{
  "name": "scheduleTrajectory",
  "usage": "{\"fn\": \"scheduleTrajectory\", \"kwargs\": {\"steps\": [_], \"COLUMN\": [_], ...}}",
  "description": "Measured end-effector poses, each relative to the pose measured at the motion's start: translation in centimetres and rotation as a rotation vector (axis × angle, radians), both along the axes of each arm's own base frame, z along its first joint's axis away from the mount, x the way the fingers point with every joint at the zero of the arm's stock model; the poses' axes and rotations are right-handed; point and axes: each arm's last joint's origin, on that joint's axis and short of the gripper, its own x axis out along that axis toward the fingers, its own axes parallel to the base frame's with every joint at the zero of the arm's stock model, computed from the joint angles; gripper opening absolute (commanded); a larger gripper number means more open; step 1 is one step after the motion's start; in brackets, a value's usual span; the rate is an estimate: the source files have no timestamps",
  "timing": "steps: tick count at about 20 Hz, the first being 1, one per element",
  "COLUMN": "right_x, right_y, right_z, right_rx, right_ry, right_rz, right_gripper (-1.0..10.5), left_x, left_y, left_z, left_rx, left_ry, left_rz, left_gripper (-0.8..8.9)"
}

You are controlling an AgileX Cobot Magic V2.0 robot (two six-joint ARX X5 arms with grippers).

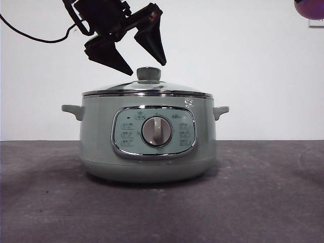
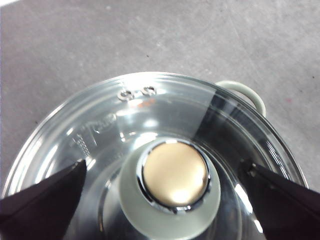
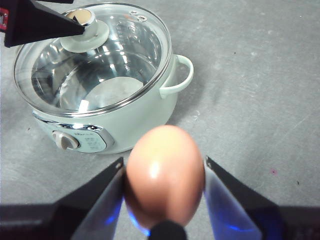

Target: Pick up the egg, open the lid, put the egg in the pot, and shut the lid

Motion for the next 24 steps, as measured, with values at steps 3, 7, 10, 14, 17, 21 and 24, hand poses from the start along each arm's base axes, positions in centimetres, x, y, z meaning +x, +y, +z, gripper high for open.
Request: {"fn": "scheduleTrajectory", "kwargs": {"steps": [3, 7, 10, 14, 17, 21, 24], "right_x": [0.0, 0.0, 0.0, 0.0, 0.0, 0.0, 0.0], "right_y": [0.0, 0.0, 0.0, 0.0, 0.0, 0.0, 0.0], "right_z": [0.0, 0.0, 0.0, 0.0, 0.0, 0.0, 0.0], "right_rx": [0.000, 0.000, 0.000, 0.000, 0.000, 0.000, 0.000], "right_ry": [0.000, -0.001, -0.001, -0.001, -0.001, -0.001, -0.001], "right_rz": [0.000, 0.000, 0.000, 0.000, 0.000, 0.000, 0.000], "right_gripper": [-0.2, -0.2, -0.2, -0.2, -0.2, -0.2, -0.2], "left_x": [0.2, 0.6, 0.7, 0.7, 0.6, 0.6, 0.6], "left_y": [-0.3, -0.9, -0.9, -0.9, -1.0, -1.0, -1.0], "left_z": [-0.2, -1.4, -1.4, -1.5, -1.5, -1.5, -1.4], "left_rx": [0.003, 0.020, 0.016, 0.017, 0.014, 0.015, 0.015], "left_ry": [-0.003, 0.026, 0.018, 0.021, 0.024, 0.023, 0.021], "left_rz": [-0.003, -0.015, -0.015, -0.016, -0.024, -0.025, -0.025], "left_gripper": [5.61, 5.50, 3.64, 1.54, -0.11, -0.08, -0.08]}}
